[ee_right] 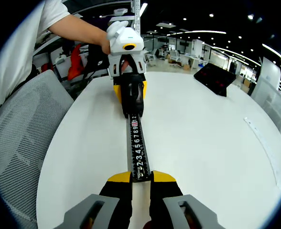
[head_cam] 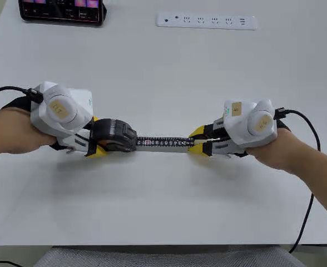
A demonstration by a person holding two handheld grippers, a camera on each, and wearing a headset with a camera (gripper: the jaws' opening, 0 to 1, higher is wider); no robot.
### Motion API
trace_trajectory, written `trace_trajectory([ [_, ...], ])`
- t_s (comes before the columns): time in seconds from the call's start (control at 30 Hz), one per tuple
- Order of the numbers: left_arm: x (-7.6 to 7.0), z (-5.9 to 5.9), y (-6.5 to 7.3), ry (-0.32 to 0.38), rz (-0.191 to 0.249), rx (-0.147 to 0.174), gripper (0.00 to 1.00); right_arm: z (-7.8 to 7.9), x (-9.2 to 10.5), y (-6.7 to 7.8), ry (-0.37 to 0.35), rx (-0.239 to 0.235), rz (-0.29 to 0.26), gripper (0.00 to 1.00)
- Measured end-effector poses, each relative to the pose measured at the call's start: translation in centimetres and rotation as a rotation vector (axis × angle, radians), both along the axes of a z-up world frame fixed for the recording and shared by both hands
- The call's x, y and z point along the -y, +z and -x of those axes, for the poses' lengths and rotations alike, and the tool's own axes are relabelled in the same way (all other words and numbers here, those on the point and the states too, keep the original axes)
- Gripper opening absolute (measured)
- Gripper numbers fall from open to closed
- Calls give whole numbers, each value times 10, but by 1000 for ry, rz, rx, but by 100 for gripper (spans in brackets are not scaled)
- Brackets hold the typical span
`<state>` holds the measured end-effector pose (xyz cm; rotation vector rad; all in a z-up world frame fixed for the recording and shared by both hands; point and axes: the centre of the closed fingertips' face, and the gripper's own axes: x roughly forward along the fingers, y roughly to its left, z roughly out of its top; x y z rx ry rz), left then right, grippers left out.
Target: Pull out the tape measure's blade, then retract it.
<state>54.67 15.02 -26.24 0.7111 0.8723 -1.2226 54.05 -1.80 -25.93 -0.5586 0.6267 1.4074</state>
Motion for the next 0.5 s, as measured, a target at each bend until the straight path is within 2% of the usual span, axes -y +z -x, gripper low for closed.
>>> trace_trajectory([
  [0.5,-1,0,0,1,-7,-5,28,-2,25,0,-8,3,28,9],
])
